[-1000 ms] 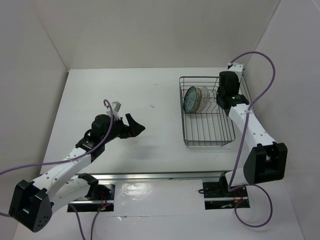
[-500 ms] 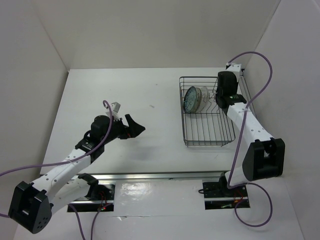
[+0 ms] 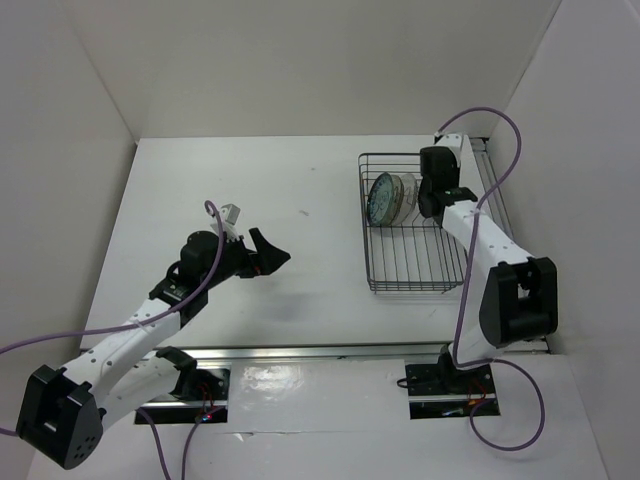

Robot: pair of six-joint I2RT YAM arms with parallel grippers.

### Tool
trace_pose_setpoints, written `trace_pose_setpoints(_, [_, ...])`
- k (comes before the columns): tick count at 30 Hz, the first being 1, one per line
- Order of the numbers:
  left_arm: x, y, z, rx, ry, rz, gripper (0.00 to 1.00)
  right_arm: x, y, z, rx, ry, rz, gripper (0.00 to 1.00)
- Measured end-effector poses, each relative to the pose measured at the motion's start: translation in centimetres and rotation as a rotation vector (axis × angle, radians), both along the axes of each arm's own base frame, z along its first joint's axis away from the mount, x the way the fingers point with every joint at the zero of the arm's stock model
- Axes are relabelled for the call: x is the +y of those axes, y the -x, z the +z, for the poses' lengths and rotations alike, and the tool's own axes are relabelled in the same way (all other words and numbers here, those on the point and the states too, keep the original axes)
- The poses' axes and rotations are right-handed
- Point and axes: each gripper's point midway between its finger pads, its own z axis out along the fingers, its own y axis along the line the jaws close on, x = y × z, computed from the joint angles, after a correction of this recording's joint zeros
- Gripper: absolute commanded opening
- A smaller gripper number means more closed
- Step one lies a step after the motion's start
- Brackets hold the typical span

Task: Load the plates into the dish rack

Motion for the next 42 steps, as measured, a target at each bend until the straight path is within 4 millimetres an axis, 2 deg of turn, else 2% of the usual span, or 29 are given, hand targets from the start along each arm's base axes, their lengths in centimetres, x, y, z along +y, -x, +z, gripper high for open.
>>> trace_pose_setpoints(2, [0.0,0.0,0.0,0.000,0.000,0.000,1.00,0.4,-0.2,-0.9,0.020,-0.001,0.005,0.23])
trace_pose_setpoints(4, [0.0,0.0,0.0,0.000,0.000,0.000,1.00,0.6,-0.5,-1.9,0.042,0.002,0.005,0.25])
trace_pose_setpoints(5, [0.0,0.0,0.0,0.000,0.000,0.000,1.00,0.8,-0.6,-2.4,0.055,0.004,0.008,0.43])
trace_pose_setpoints(7, [0.0,0.0,0.0,0.000,0.000,0.000,1.00,0.9,-0.7,-3.4,0.076,0.006,0.004,0.45])
trace_pose_setpoints(9, [0.0,0.0,0.0,0.002,-0.001,0.000,1.00,0.9,-0.8,-3.8,0.084,0.006,0.000,0.66])
trace_pose_setpoints(10, [0.0,0.0,-0.1,0.004,-0.002,0.000,1.00,0.9,-0.7,-3.8,0.082,0.003,-0.005,0.72])
trace_pose_setpoints(11, [0.0,0.1,-0.2,0.007,-0.003,0.000,1.00,0.8,-0.8,-3.6,0.080,0.005,-0.008,0.73])
trace_pose_setpoints(12, [0.0,0.1,-0.3,0.010,-0.006,0.001,1.00,0.8,-0.8,-3.4,0.074,0.007,-0.012,0.99])
trace_pose_setpoints(17, [0.4,0.2,-1.0,0.044,-0.029,0.017,1.00,1.5,-1.0,-1.1,0.024,0.005,-0.033,0.99])
trace_pose_setpoints(19, [0.7,0.0,-0.9,0.066,-0.050,0.036,1.00,2.1,-0.3,0.6,0.000,-0.008,-0.034,0.99])
trace_pose_setpoints(21, [0.8,-0.5,-0.1,0.091,-0.075,0.052,1.00,3.1,0.6,3.3,-0.049,-0.047,-0.020,0.99])
trace_pose_setpoints(24, [0.8,-1.7,3.1,0.083,-0.118,0.084,1.00,5.3,2.7,9.1,-0.173,-0.152,0.054,0.99])
trace_pose_setpoints(27, [1.3,-2.6,7.8,0.032,-0.159,0.121,1.00,7.4,6.5,14.5,-0.298,-0.272,0.170,0.99])
trace_pose_setpoints(30, [2.9,-2.8,11.9,-0.032,-0.215,0.179,1.00,8.3,10.8,17.9,-0.382,-0.358,0.259,0.99])
trace_pose_setpoints(32, [4.5,-2.6,13.7,-0.065,-0.259,0.233,1.00,7.9,13.3,18.6,-0.413,-0.391,0.281,0.99])
trace_pose_setpoints(34, [6.4,-2.0,14.3,-0.082,-0.318,0.285,1.00,7.2,15.3,18.0,-0.409,-0.398,0.281,0.99])
trace_pose_setpoints(38, [10.0,0.3,14.0,-0.108,-0.421,0.357,1.00,5.5,19.1,17.1,-0.391,-0.396,0.274,0.99])
trace_pose_setpoints(42, [11.8,2.8,13.0,-0.153,-0.429,0.375,1.00,4.3,21.7,17.3,-0.413,-0.396,0.270,0.99])
